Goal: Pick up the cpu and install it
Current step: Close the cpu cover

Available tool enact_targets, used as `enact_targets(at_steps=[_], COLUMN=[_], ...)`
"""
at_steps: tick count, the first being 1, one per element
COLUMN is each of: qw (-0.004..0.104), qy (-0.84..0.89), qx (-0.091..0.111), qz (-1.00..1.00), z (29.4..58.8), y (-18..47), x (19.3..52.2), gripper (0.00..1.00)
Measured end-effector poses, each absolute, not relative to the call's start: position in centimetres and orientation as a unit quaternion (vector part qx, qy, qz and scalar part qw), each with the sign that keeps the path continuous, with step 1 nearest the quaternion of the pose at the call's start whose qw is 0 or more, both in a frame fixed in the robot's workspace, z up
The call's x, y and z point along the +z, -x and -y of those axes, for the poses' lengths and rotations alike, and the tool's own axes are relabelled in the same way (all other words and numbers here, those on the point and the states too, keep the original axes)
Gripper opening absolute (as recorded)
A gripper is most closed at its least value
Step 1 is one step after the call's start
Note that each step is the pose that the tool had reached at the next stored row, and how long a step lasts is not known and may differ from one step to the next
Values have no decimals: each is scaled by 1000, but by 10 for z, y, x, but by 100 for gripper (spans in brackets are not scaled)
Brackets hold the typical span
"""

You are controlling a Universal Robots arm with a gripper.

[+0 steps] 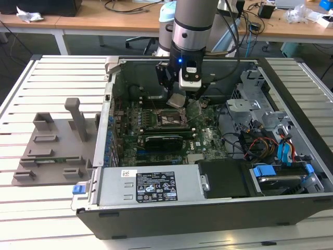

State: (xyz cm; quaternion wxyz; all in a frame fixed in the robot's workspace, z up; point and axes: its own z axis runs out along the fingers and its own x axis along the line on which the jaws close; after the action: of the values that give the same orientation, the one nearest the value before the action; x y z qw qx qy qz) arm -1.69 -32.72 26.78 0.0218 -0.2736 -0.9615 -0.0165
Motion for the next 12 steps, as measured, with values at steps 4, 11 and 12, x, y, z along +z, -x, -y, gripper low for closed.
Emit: enact_targets(at_steps=[4, 11, 12], qw=[22, 21, 21], qy=[281, 332, 342], qx=[-17, -18, -18], qz=[959, 943, 939], z=[327, 327, 327], y=[17, 17, 17], x=[268, 268, 268], gripper=[55, 55, 55])
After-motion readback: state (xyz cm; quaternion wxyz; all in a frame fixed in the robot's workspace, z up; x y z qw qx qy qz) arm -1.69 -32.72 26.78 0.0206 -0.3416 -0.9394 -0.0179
